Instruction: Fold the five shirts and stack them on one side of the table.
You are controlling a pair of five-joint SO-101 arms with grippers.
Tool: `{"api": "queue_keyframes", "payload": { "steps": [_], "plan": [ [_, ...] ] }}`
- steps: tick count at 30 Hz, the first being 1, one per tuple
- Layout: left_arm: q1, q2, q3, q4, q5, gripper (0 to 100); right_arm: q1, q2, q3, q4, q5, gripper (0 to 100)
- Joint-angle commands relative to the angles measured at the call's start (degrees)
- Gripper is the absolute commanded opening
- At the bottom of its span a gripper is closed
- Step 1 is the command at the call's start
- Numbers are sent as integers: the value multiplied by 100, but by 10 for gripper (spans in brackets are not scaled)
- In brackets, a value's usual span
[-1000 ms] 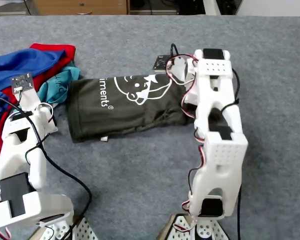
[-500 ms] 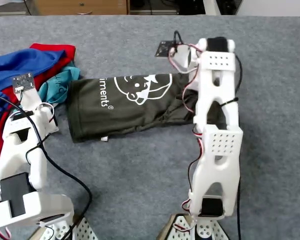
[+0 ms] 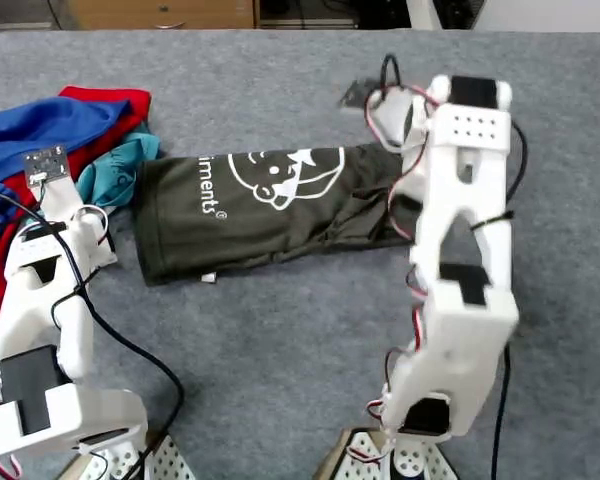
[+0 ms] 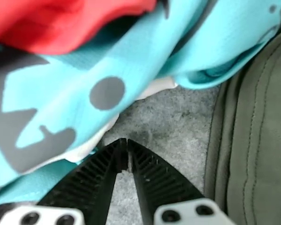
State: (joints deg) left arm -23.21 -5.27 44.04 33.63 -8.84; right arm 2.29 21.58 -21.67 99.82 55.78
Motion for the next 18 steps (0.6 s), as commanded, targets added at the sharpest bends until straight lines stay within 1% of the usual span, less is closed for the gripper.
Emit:
{"api": "queue_keyframes", "payload": {
  "steps": [1, 4, 8, 13, 18],
  "plan": [
    [53, -48, -237, 26, 0, 24, -145, -1349, 1982, -862, 62, 4],
    [44, -48, -246, 26, 0, 24, -154, -1745, 3160, -1749, 79, 5],
    [44, -48, -237, 26, 0, 23, -189, -1666, 3785, -2444, 62, 5],
    [53, -48, -237, 26, 0, 23, -470, -1068, 3538, -2998, -158, 5],
    [53, -48, -237, 26, 0, 23, -813, -330, 2545, -3068, -492, 5]
  ]
}}
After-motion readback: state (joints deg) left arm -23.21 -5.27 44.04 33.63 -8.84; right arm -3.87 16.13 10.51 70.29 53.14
